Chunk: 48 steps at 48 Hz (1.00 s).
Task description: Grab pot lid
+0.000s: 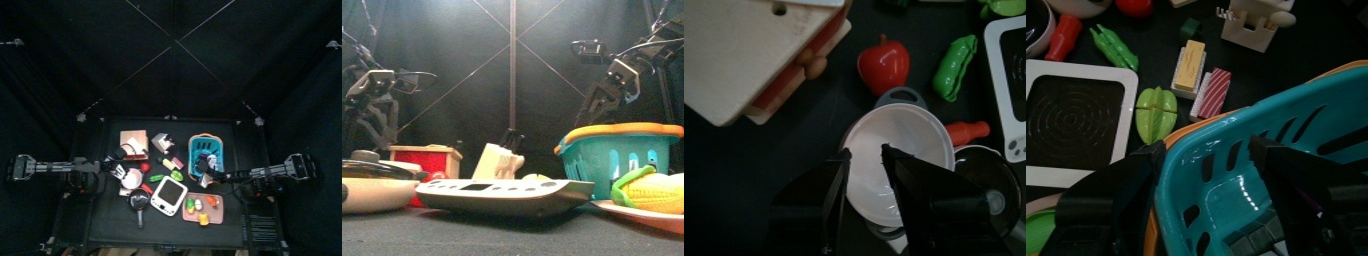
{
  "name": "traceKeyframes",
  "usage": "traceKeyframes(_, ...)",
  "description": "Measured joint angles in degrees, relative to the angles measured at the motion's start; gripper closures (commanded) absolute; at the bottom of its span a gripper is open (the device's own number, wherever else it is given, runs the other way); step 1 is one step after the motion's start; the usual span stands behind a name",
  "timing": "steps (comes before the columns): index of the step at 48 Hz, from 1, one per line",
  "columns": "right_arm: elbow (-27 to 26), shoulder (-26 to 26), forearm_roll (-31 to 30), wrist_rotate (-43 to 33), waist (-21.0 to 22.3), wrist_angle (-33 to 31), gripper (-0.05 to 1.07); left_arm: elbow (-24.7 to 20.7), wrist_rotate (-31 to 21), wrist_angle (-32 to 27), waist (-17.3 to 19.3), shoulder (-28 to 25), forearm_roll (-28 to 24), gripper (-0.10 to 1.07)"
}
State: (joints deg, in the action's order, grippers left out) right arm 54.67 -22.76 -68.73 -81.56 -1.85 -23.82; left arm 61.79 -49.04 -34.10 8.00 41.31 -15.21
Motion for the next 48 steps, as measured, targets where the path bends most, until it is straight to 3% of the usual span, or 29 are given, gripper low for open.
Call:
traceKeyframes(7,-0.1,0.1,0.0,0.0,0.0,0.0,0.04,-0.1,0.0,1.9,-2.5,-0.4,-0.1,0.25)
traceKeyframes(19,-0.2,0.4,0.1,0.0,0.0,0.1,0.04,-0.5,0.3,14.2,-15.2,-7.6,-0.4,0.24)
traceKeyframes(25,-0.3,0.7,0.0,-0.1,0.0,0.0,0.04,-2.5,1.0,15.9,-21.3,-13.8,-1.3,0.24)
traceKeyframes(34,-0.4,1.1,-0.1,0.0,0.0,0.1,0.04,-5.7,1.8,13.5,-23.8,-17.8,-6.4,0.23)
traceKeyframes(48,-0.4,1.1,-0.1,0.0,0.0,0.1,0.04,-6.9,1.4,12.0,-26.2,-19.5,-5.6,0.22)
